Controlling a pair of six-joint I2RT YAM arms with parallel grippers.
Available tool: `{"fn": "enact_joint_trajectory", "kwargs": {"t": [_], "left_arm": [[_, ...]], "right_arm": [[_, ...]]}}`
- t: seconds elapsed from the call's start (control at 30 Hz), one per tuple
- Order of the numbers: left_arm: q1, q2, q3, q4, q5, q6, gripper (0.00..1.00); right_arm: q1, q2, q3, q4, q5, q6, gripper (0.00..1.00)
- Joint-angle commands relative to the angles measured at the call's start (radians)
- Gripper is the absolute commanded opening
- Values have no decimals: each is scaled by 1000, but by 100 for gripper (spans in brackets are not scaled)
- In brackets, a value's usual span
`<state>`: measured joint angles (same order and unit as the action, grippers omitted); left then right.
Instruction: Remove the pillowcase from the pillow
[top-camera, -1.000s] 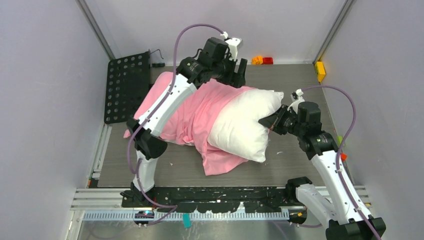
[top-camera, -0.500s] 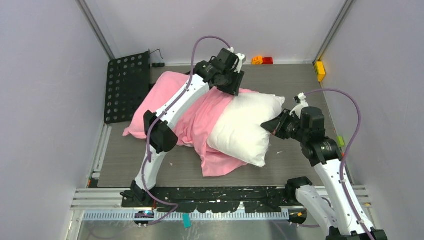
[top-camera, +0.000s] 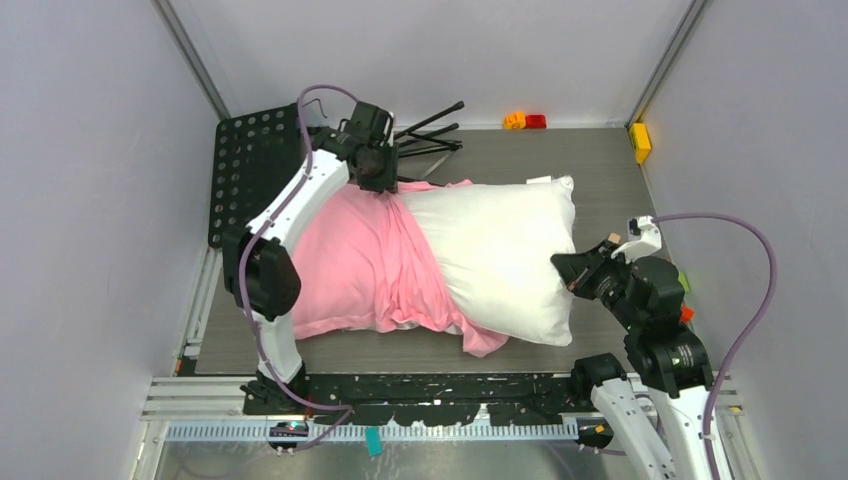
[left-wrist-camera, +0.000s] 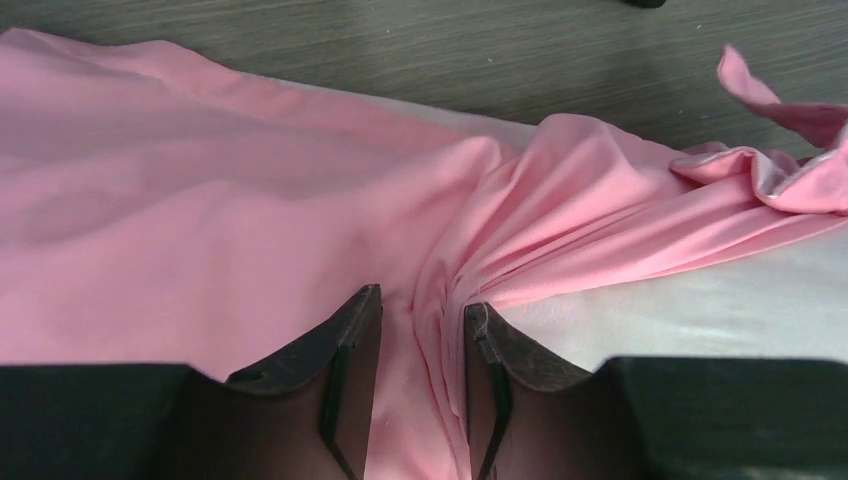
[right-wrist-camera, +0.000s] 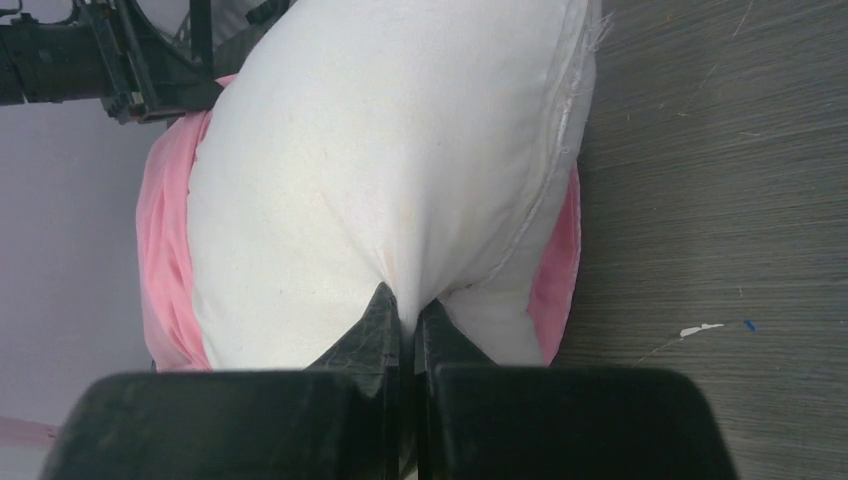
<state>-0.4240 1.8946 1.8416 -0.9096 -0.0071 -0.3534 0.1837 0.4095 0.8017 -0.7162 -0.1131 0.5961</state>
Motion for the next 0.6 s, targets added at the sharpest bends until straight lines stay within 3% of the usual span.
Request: {"fn": "enact_joint_trajectory", "kwargs": {"t": [0.0, 0.13, 0.33, 0.47, 0.57], "left_arm": [[50, -34, 14, 64, -138, 13, 35], [39, -78, 37, 49, -100, 2, 41], [-25, -239, 7, 2, -77, 29, 69], [-78, -419, -92, 46, -59, -10, 96], [-143, -538, -169, 96, -21, -49, 100]], "right_arm": [[-12, 30, 49, 85, 58, -22, 0], [-13, 55, 35, 119, -15, 0, 0], [-12, 87, 4, 183, -83, 31, 0], [-12, 145, -20, 241, -144, 63, 0], [-12, 187, -35, 285, -188, 86, 0]]}}
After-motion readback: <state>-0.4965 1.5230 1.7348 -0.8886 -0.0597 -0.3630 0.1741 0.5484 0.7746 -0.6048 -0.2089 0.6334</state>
